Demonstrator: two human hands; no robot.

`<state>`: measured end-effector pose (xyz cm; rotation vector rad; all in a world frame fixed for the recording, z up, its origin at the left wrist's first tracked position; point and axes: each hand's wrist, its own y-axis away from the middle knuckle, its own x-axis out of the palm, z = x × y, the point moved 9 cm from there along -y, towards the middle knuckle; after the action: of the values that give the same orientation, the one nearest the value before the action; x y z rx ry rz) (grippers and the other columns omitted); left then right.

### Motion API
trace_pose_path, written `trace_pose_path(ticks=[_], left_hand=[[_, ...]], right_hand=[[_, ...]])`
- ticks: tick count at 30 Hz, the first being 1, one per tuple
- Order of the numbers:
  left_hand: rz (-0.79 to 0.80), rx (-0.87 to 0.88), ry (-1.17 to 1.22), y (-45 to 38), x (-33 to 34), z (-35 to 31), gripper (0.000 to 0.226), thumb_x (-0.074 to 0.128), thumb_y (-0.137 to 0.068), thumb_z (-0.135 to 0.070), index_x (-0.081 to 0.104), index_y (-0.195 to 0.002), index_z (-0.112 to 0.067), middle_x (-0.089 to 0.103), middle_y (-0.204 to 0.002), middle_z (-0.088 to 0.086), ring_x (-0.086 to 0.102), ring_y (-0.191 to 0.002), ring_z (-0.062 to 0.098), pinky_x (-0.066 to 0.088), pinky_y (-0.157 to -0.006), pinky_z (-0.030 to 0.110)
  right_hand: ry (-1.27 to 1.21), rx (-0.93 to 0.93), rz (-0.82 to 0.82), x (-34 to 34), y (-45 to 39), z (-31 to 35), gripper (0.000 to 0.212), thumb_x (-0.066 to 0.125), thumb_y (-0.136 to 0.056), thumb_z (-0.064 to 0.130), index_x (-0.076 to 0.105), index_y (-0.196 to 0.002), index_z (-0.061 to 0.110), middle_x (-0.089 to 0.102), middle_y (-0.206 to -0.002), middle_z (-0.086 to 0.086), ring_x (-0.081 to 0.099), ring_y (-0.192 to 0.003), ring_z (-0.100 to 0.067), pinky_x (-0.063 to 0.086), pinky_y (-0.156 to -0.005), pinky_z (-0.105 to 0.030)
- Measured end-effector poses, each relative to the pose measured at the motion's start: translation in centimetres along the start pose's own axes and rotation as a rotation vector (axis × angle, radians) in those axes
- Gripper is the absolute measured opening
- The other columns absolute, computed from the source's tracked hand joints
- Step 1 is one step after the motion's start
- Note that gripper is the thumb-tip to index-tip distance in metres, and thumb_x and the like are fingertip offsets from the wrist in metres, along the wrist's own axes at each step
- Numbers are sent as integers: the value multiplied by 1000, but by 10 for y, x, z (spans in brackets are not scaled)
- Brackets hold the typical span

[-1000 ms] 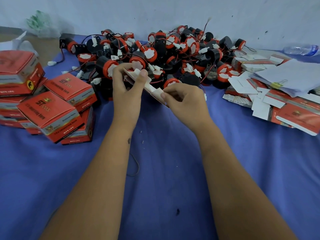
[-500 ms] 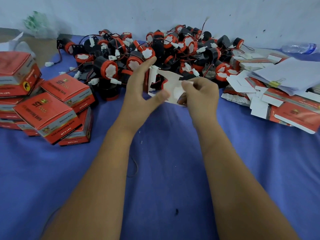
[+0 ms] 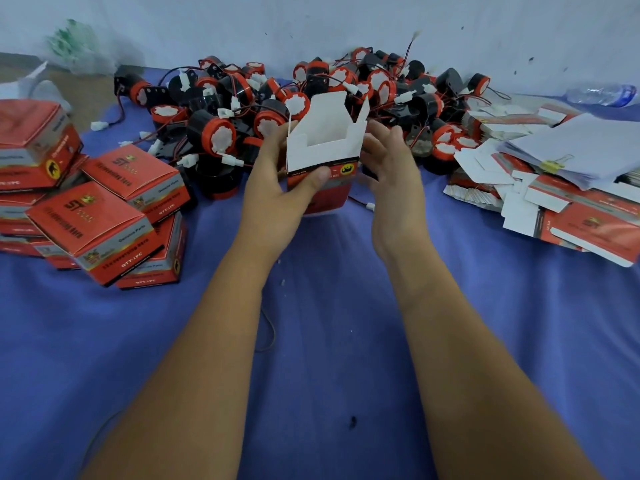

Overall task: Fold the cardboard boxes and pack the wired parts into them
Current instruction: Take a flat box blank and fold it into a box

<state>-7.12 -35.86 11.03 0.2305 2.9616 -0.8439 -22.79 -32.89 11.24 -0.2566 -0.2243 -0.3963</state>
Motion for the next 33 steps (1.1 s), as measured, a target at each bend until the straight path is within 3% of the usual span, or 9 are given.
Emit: trace_pose_path(ticks=[3,5,9,13,17,21,24,28,33], left_hand=[[10,35,25,0,1,-5,56,71,-90,-12,43,-138,-23,55,-129,-17,53,-121,-2,48,-98,20],[54,45,63,1,5,-6,60,70,-89,-7,40,-139,-23,54,-131,-13,53,-125,3,47,-100,23],[136,-24,172,3,12,1,62,67,-85,-5,41,-133,-35,53,-133,-6,52,-125,9,48,-95,23],[223,-118,249,7,21,9,59,65,-80,-5,45,-130,-31,55,-129,-5,57,-115,4,50,-90,23],[263,-185,275,9,29,14,53,61,-82,-11,48,-130,-30,58,-123,-8,61,-107,1,51,-84,20],[122,-261,368,5,18,20,28,54,-90,-29,53,-118,-29,65,-112,-10,64,-99,4,50,-76,20],[26,-275,352,2,10,23,21,57,-97,-22,50,-117,-22,69,-96,-15,66,-90,4,51,-72,24],[44,-278,288,4,12,24,21,52,-101,-18,52,-122,-20,72,-91,-16,66,-88,2,53,-74,22],[146,-264,147,9,29,22,38,42,-104,-12,45,-139,-26,64,-120,-11,61,-102,-3,49,-84,15]], right_hand=[[8,-148,146,20,10,6,35,36,-105,31,52,-133,19,61,-129,2,57,-121,-10,48,-103,-35],[60,-154,99,15,14,0,43,45,-96,39,50,-136,22,52,-137,-1,50,-127,-10,42,-109,-35],[141,-112,-5,2,14,-6,40,53,-83,47,53,-121,33,42,-126,8,44,-109,14,39,-94,-10],[137,-168,-24,-3,14,-4,38,58,-83,38,51,-114,19,49,-124,-2,53,-114,-10,48,-97,-30],[68,-160,5,3,14,-9,36,59,-86,34,47,-117,20,59,-115,-2,61,-103,-11,53,-86,-27],[77,-86,-1,3,10,-19,14,58,-96,31,58,-107,22,68,-103,1,67,-94,-10,56,-76,-25],[13,-30,25,7,9,-25,5,58,-98,26,62,-99,23,70,-91,9,68,-83,-3,53,-66,-19],[44,8,-35,-1,5,-26,12,66,-92,26,64,-103,21,71,-97,1,69,-86,-10,58,-69,-27],[129,21,-123,-12,2,-27,16,64,-90,12,64,-100,25,72,-102,-2,69,-95,-18,59,-83,-37]])
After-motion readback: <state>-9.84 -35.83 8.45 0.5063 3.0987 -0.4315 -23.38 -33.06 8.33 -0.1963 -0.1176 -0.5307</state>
